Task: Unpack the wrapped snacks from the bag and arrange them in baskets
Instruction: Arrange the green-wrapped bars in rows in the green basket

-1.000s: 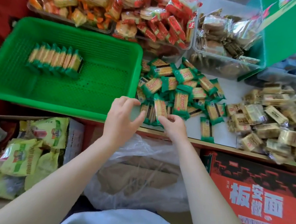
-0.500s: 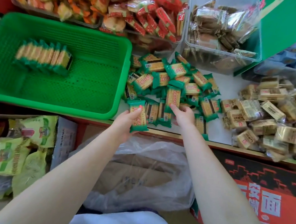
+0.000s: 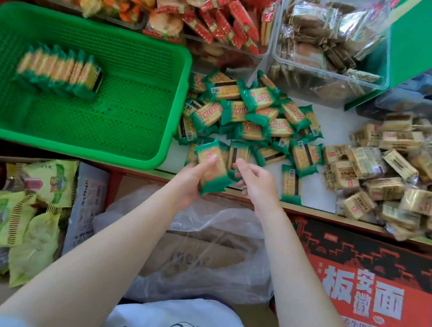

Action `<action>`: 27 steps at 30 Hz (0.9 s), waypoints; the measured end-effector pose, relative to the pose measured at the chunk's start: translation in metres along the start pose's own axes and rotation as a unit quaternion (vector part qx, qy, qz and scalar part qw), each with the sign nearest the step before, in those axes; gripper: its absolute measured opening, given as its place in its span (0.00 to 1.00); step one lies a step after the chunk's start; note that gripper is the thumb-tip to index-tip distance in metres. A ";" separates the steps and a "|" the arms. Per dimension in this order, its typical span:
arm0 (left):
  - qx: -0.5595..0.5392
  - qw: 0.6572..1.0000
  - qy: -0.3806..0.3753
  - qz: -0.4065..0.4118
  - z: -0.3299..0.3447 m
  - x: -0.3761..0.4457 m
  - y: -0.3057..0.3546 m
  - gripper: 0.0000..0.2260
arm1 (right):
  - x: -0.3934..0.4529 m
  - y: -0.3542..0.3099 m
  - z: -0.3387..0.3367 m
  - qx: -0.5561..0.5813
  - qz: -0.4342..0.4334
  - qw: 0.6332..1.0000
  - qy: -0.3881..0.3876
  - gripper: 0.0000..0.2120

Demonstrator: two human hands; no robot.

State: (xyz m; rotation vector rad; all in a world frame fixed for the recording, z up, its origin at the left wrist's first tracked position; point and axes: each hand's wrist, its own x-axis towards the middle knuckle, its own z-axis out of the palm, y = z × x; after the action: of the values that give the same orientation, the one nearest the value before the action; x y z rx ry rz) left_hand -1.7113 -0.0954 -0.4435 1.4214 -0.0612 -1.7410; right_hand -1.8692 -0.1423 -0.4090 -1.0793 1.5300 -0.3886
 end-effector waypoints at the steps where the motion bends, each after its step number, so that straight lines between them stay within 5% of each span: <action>1: -0.013 1.000 0.017 -0.001 0.001 0.001 0.000 0.25 | 0.004 0.003 -0.001 0.008 0.013 1.000 0.025 0.14; 5: 0.002 0.998 0.065 -0.005 -0.007 0.009 0.000 0.22 | 0.030 0.011 -0.003 0.021 0.067 0.991 0.113 0.16; 9: 0.025 0.992 0.123 -0.006 -0.017 0.014 -0.002 0.22 | 0.050 0.003 0.014 -0.047 0.113 0.988 0.090 0.33; 14: 0.014 0.994 0.107 -0.029 -0.020 0.017 0.001 0.19 | 0.061 0.003 0.026 -0.122 0.132 0.979 0.101 0.38; 22: 0.009 0.994 0.108 -0.014 -0.021 0.017 -0.006 0.18 | 0.063 0.002 0.031 -0.092 0.141 0.983 0.069 0.41; 27: 0.029 0.995 0.095 -0.013 -0.022 0.012 -0.001 0.18 | 0.046 0.000 0.019 0.021 0.090 0.993 0.076 0.27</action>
State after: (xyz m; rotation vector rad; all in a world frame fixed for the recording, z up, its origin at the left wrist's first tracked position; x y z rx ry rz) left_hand -1.6937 -0.0925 -0.4606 1.6298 0.0094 -1.6281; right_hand -1.8473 -0.1727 -0.4418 -0.8875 1.7309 -0.3838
